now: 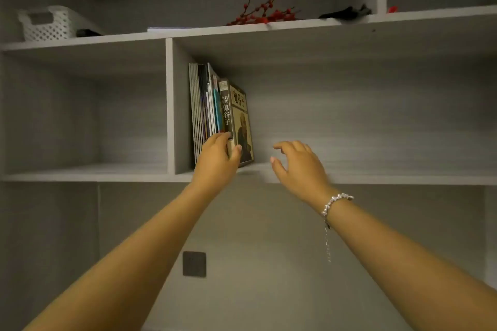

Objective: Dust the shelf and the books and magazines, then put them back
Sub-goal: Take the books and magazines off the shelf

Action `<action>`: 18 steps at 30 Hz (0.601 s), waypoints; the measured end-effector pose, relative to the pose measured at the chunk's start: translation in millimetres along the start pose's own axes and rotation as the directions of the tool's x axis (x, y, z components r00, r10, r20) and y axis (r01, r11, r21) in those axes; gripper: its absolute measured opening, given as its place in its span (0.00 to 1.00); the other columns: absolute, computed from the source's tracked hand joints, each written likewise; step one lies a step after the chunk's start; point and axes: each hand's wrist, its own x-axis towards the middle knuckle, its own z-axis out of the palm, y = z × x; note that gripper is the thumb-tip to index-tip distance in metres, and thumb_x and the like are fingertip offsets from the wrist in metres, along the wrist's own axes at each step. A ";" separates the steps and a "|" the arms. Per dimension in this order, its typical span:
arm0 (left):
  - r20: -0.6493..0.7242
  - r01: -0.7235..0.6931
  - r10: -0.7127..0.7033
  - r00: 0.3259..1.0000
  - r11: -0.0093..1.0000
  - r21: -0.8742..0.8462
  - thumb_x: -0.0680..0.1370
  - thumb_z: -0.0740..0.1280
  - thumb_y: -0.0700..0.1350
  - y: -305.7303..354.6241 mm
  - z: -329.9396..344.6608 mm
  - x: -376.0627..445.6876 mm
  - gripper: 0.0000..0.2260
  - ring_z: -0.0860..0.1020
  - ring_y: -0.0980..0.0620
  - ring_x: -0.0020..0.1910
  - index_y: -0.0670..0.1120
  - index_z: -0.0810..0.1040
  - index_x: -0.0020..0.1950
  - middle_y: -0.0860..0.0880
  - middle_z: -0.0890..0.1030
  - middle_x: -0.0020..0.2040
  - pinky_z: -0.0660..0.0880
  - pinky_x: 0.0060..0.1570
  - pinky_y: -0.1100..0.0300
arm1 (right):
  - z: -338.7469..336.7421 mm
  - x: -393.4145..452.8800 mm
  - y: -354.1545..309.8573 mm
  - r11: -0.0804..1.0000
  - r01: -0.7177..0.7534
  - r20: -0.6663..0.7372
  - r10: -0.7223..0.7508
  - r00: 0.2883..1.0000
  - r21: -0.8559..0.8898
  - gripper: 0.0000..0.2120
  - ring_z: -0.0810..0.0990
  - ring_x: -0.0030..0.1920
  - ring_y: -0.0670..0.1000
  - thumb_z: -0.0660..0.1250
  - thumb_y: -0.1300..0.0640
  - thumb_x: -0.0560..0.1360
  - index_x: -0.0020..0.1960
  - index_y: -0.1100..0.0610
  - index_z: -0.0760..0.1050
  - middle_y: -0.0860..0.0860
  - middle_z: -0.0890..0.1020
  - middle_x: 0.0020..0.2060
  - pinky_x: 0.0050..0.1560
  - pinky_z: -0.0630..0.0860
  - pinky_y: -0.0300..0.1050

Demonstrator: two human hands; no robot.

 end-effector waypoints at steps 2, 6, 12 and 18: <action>-0.004 -0.015 0.015 1.000 0.999 0.029 0.82 0.59 0.50 -15.0 2.8 16.3 0.24 0.61 0.48 0.73 0.43 0.61 0.75 0.46 0.64 0.74 0.59 0.71 0.54 | 15.4 17.0 -3.8 0.999 -0.025 0.031 0.024 0.999 0.039 0.20 0.68 0.65 0.50 0.58 0.49 0.80 0.70 0.54 0.67 0.51 0.72 0.64 0.62 0.68 0.44; 0.033 0.004 -0.004 0.999 1.000 0.023 0.82 0.59 0.50 -47.0 14.6 50.8 0.27 0.53 0.49 0.77 0.44 0.56 0.77 0.46 0.57 0.77 0.52 0.73 0.54 | 46.6 51.3 -12.6 0.995 -0.064 0.136 0.053 0.989 0.078 0.22 0.70 0.65 0.51 0.58 0.47 0.80 0.72 0.53 0.63 0.52 0.69 0.67 0.60 0.71 0.46; 0.091 -0.073 0.071 0.993 0.997 0.017 0.83 0.56 0.49 -74.0 16.5 82.9 0.27 0.48 0.49 0.77 0.42 0.52 0.78 0.46 0.52 0.79 0.48 0.73 0.57 | 81.4 99.6 -21.5 0.957 -0.155 0.260 0.089 0.962 0.245 0.29 0.68 0.69 0.54 0.58 0.44 0.79 0.76 0.51 0.55 0.53 0.63 0.73 0.65 0.68 0.48; 0.014 -0.126 0.127 0.992 0.991 -0.040 0.83 0.56 0.44 -84.7 16.2 88.1 0.23 0.50 0.50 0.76 0.42 0.56 0.77 0.46 0.56 0.78 0.47 0.71 0.63 | 104.4 132.0 -25.0 0.880 -0.296 0.362 0.156 0.919 0.371 0.32 0.62 0.73 0.53 0.56 0.41 0.79 0.77 0.51 0.50 0.53 0.60 0.75 0.70 0.63 0.50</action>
